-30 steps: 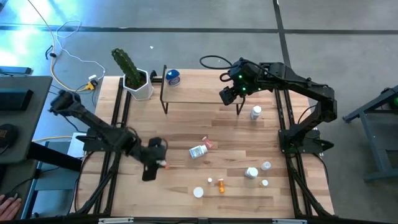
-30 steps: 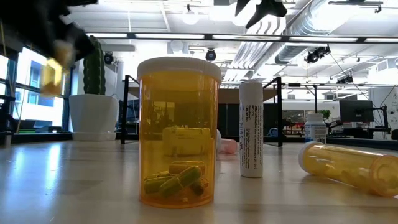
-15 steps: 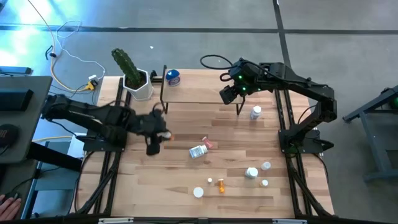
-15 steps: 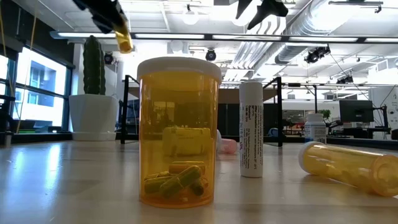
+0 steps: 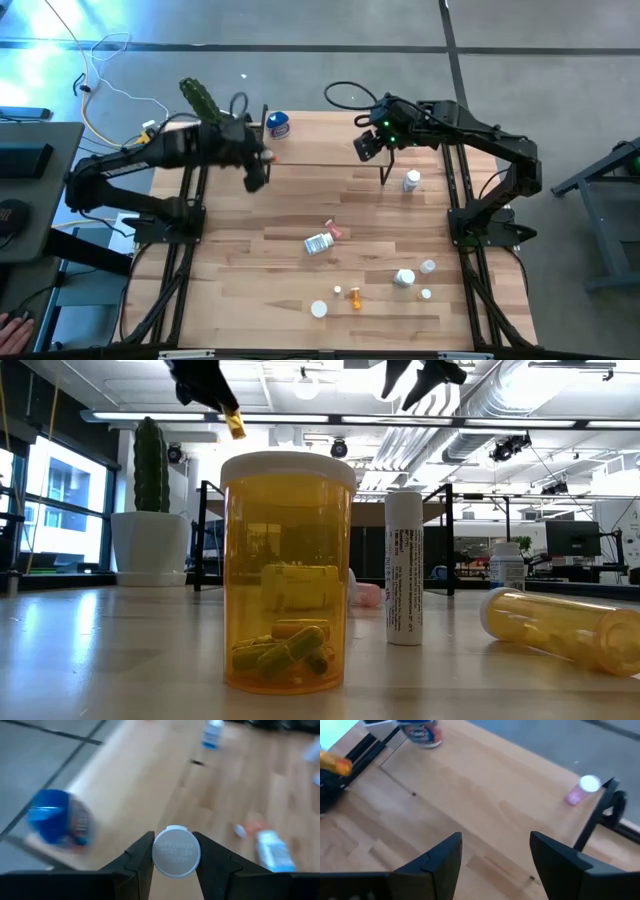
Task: Pick and place medicine bottles onto shelf by color
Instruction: Put the left orange pill bottle on the shelf
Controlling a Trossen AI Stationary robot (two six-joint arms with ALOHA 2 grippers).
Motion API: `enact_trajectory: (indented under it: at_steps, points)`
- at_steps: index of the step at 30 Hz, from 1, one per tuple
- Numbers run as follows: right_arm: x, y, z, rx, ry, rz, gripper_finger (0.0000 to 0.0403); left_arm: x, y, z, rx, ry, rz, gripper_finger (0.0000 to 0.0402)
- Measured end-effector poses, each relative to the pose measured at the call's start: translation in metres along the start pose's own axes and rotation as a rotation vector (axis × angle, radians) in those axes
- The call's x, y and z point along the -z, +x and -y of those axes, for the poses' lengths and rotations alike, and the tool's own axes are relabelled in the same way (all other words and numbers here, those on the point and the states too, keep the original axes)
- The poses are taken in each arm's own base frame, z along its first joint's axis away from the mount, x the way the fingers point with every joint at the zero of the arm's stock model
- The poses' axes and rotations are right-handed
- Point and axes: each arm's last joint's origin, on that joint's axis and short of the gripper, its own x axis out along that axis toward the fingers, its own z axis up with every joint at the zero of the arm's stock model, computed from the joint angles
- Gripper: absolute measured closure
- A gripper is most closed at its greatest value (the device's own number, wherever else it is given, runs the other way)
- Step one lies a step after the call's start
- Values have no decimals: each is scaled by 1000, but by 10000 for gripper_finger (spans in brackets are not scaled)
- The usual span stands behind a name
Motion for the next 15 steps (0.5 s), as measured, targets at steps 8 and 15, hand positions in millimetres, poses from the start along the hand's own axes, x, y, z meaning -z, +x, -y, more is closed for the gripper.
enact_trajectory:
  at_steps: [8,15]
  points:
    - [-11,6,17,68,45,25,179,-20,7,-33,-51,-109,-10,287]
    - [-20,11,33,113,-14,27,179,-17,40,-35,-19,-118,-126,287]
